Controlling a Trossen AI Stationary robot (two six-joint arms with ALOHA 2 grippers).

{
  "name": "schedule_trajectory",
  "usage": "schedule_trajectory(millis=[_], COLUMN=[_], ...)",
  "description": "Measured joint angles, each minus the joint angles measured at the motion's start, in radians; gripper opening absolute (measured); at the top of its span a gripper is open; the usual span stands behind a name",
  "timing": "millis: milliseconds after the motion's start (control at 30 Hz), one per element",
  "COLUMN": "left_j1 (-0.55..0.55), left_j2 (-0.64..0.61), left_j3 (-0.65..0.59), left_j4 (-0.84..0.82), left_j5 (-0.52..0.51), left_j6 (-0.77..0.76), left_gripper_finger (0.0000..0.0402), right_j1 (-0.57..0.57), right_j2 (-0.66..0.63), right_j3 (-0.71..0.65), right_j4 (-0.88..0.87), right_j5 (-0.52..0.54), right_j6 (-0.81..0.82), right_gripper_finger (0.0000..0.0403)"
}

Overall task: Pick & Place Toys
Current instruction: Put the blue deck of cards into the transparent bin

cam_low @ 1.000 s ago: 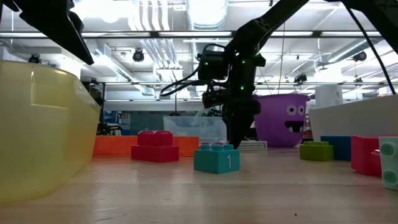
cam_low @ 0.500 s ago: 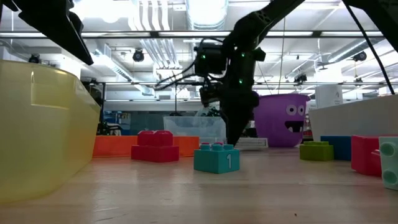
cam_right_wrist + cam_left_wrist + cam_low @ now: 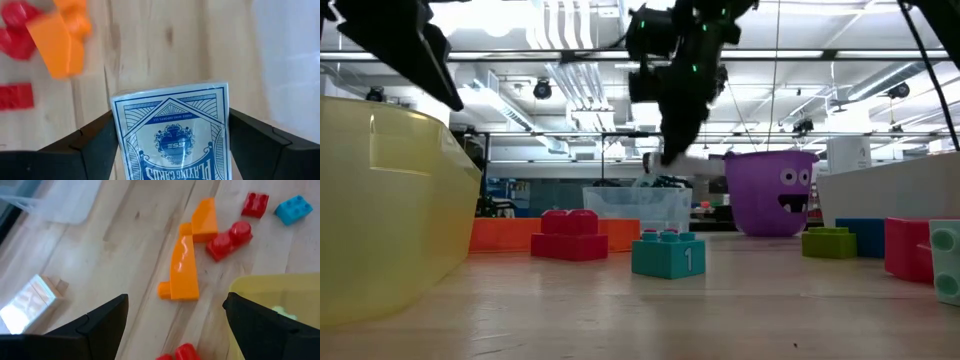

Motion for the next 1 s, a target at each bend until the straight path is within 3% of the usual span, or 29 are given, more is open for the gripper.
schedule_trajectory(millis=[333,567,867,1000], left_j1=[0.001,0.001,0.002,0.002], left_j2=[0.000,-0.003,-0.004,-0.004], left_j3=[-0.026,-0.022,-0.022,-0.022], left_j4=[0.044,0.112,0.117,0.112], left_j5=[0.008,0.006,0.008,0.008], left_j6=[0.021,0.128,0.155,0.157], left_gripper_finger=[0.0326,0.0326,0.0326,0.0326], right_j1=[-0.105,-0.197,-0.266,-0.287], right_j2=[0.021,0.149,0.363,0.369], right_j3=[0.234,0.463,0.739,0.693], right_j4=[-0.067,-0.192,-0.365,-0.340], right_j5=[-0.033,-0.056,-0.112,-0.101], right_j6=[-0.019,-0.046,-0.128,-0.163], right_gripper_finger=[0.0306,0.0306,0.0306,0.0306])
